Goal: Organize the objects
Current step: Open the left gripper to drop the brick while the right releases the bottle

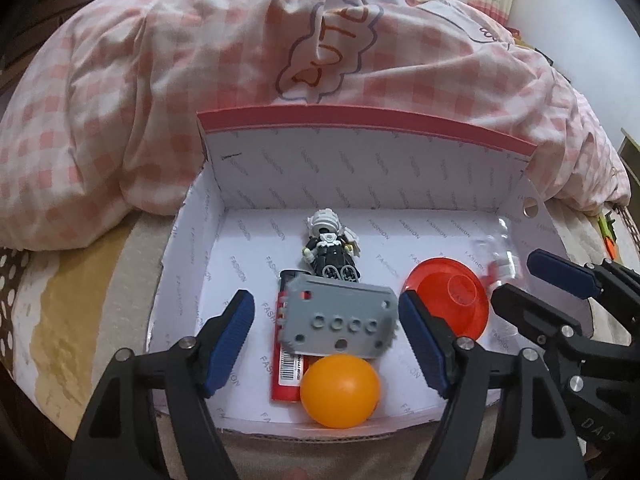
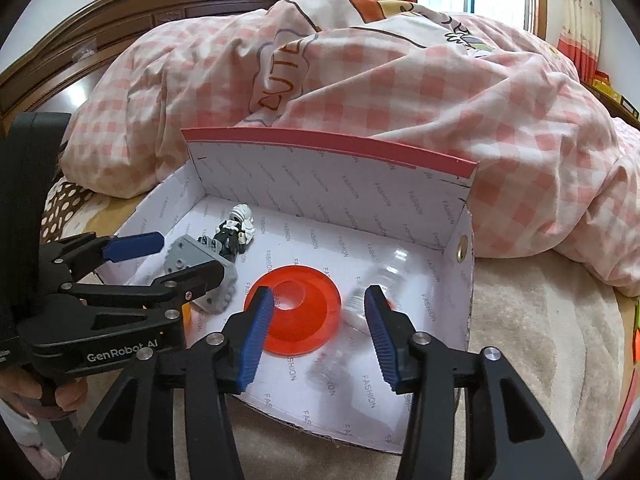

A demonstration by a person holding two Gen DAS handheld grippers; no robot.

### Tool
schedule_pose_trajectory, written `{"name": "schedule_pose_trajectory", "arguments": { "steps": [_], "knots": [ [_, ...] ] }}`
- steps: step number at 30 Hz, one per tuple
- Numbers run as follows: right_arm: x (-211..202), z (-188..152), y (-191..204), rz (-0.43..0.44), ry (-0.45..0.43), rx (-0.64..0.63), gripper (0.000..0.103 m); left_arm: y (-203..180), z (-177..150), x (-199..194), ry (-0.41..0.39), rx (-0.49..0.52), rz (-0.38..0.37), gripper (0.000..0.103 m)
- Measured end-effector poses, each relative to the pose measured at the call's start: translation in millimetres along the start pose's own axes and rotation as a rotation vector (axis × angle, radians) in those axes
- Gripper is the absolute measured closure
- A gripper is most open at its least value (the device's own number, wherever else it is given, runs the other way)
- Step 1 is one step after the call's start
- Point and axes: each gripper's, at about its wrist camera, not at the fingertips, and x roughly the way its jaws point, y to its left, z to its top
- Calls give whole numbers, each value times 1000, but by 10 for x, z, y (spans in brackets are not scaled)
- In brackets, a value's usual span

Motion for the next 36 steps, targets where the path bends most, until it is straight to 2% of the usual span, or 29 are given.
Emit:
{"name": "schedule_pose_trajectory", "arguments": {
  "steps": [12, 22, 26, 36],
  "knots": [
    [-154, -44, 30, 15, -18, 0, 55, -61, -49, -109, -3, 0, 11, 27],
    [-405, -178, 101, 22, -28, -6, 55, -99, -161, -396, -24, 20, -7, 27],
    [-508, -256, 131, 41, -24, 3, 55, -147, -153, -491, -35, 25, -30, 27],
    [-762, -540, 163, 76, -22, 10, 55, -235, -369, -649, -25, 27, -58, 27]
  ]
}}
